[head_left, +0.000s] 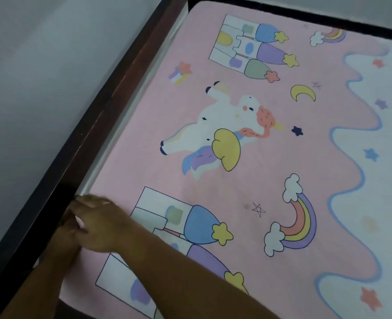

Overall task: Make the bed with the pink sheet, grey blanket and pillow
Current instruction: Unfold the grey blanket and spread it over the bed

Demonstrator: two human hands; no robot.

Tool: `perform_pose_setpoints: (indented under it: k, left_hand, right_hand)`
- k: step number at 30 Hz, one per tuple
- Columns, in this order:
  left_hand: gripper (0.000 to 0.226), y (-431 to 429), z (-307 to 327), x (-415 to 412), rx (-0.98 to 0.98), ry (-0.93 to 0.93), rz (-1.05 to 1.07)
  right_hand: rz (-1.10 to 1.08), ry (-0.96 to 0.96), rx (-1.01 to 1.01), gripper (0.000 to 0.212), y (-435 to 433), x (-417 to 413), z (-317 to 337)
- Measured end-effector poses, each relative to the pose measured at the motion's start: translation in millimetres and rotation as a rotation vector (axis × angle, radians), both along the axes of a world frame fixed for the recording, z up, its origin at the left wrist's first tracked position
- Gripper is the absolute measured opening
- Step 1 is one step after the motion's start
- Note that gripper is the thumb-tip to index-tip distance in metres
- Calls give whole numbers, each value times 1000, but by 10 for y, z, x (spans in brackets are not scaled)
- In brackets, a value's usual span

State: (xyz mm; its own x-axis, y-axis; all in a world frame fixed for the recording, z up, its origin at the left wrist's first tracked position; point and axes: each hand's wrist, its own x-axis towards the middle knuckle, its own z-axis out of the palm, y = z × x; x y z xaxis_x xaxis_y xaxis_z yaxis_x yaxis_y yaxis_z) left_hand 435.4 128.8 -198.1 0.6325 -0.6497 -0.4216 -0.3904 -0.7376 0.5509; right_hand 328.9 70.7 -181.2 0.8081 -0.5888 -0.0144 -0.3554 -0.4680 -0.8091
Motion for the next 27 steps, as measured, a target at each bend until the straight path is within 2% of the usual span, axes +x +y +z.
perform_pose_setpoints:
  k: [2, 4, 5, 6, 8, 10, 12, 14, 15, 19, 23, 27]
  left_hand:
    - [31, 81, 39, -47, 29, -116, -72]
    - [27, 204, 124, -148, 83, -288, -149]
    - [31, 301, 173, -190, 106, -362, -236]
    - [45, 399, 214, -266, 145, -407, -347]
    - [64, 672, 281, -499, 261, -401, -445]
    - [66, 951, 485, -781, 242, -359, -482]
    - [70, 1106, 790, -1056, 308, -350, -529]
    - [74, 1211, 1125, -1212, 421, -292, -451]
    - [74, 1248, 1334, -1324, 417, -263, -425]
    - [66, 1132, 2273, -1700, 151, -307, -395]
    - [64, 1161, 3295, -1851, -143, -416, -235]
    - [65, 1423, 4156, -1929, -328, -490, -80]
  right_hand:
    - [-111, -32, 105, 59, 292, -384, 9]
    - [-184, 6, 102, 59, 534, -792, 65]
    - [-201, 48, 108, 61, 625, -982, 101]
    - [-205, 97, 120, 64, 692, -1182, 174]
    - [-205, 195, 112, 71, 767, -1559, 340]
    - [-269, 302, -114, 79, 731, -1862, 512]
    - [-391, 399, -245, 82, 602, -2054, 765]
    - [-413, 511, -295, 74, 468, -2182, 1125]
    - [-402, 516, -283, 69, 426, -2252, 1364]
    - [-530, 410, -376, 65, 294, -2329, 2271]
    - [-477, 377, -403, 68, 550, -2369, 3093]
    - [-391, 406, -479, 69, 894, -2441, 3796]
